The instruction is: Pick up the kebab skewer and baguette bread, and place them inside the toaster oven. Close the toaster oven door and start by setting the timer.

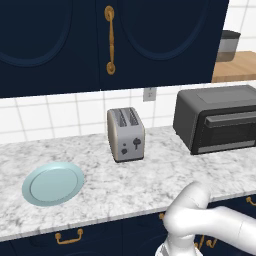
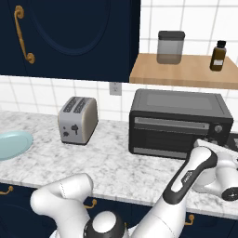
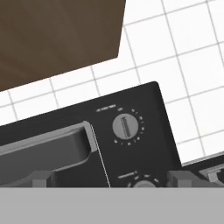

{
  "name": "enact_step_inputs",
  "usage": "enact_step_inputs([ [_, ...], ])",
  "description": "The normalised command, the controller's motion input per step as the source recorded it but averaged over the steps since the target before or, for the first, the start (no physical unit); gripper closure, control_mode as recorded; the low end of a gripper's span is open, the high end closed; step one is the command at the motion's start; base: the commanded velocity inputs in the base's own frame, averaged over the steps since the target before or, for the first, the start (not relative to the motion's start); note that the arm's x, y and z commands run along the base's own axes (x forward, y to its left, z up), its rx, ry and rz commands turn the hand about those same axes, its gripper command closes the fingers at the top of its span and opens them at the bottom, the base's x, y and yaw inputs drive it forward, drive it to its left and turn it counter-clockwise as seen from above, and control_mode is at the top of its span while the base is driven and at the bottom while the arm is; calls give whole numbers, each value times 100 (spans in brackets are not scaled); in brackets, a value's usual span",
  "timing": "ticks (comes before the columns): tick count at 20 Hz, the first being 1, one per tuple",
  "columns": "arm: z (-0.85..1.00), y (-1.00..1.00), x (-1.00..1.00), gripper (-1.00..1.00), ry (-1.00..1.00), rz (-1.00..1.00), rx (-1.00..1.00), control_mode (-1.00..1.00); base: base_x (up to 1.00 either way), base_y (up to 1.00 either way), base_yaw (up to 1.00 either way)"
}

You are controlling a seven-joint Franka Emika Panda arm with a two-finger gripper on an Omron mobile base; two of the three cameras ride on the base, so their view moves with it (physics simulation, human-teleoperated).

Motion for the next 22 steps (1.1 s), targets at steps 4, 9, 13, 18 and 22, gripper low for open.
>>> enact_step_inputs([
  [4, 0, 0, 8, -100, 0, 0, 7, -100, 0, 0, 0],
  [9, 2, -6, 6, -100, 0, 0, 9, -100, 0, 0, 0],
  [13, 15, -8, 0, -100, 0, 0, 10, -100, 0, 0, 0],
  [18, 20, 0, 0, -100, 0, 0, 8, -100, 0, 0, 0],
  [22, 3, 0, 8, -100, 0, 0, 6, -100, 0, 0, 0],
])
